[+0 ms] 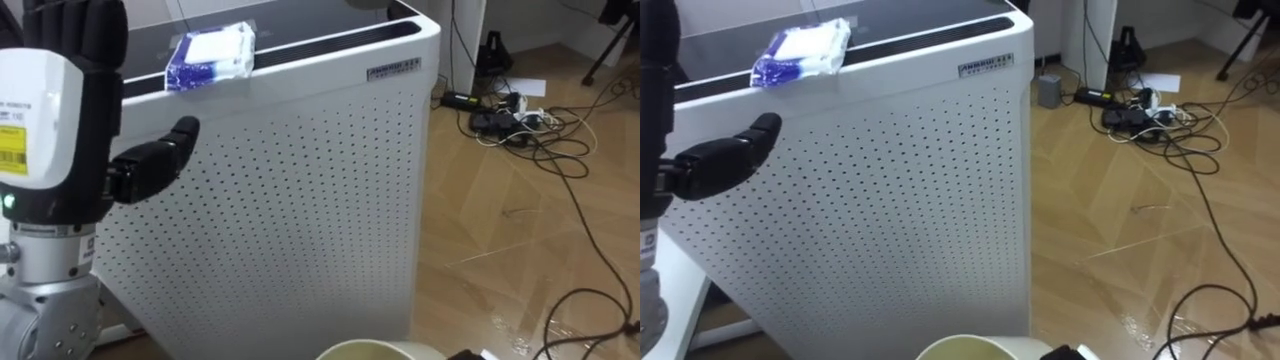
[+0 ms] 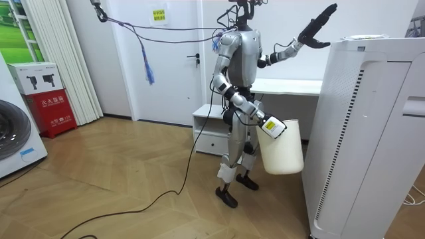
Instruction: Pick garbage
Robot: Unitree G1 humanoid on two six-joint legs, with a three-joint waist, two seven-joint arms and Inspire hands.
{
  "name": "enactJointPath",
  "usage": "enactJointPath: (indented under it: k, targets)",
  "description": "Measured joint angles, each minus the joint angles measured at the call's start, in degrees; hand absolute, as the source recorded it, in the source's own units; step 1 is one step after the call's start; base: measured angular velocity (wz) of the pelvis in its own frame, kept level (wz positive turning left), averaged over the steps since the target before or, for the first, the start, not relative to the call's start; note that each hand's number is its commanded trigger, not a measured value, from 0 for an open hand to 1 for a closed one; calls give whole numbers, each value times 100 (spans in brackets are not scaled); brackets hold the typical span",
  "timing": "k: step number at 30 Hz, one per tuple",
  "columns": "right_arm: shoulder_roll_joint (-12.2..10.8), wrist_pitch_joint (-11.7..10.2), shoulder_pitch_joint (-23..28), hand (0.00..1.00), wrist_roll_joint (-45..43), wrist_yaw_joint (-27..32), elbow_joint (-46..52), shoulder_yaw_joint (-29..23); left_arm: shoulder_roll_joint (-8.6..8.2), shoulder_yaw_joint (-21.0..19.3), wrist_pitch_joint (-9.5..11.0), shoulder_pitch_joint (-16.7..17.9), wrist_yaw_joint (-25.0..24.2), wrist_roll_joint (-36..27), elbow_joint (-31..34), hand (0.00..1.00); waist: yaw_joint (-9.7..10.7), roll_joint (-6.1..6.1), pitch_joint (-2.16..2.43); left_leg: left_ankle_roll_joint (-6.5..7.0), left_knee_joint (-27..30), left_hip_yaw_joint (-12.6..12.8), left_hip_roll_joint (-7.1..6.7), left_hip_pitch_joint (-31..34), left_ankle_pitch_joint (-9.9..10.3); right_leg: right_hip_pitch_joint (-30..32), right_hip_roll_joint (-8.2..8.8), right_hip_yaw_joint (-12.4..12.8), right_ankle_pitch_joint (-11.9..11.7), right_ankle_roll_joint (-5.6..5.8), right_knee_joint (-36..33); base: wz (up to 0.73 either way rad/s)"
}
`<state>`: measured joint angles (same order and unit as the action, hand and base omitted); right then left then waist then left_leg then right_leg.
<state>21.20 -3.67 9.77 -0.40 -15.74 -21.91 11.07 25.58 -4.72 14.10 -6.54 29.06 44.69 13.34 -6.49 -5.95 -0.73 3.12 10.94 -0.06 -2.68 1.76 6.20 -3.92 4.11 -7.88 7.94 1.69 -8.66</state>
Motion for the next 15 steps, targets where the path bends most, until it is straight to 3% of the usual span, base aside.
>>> enactJointPath:
  k: [4,15]
  targets:
    - [-1,16,1,100,-2,-103,2,0,6,0,-12,12,-136,1,-5,0,46,-26,-31,7,-6,-6,-2,16,5,10,1,-1,9,3,3,0]
    - [20,16,0,100,9,-135,242,-158,8,2,-150,11,-674,-1,18,0,64,-44,-20,15,-5,-16,-1,26,26,21,2,-4,16,2,3,0]
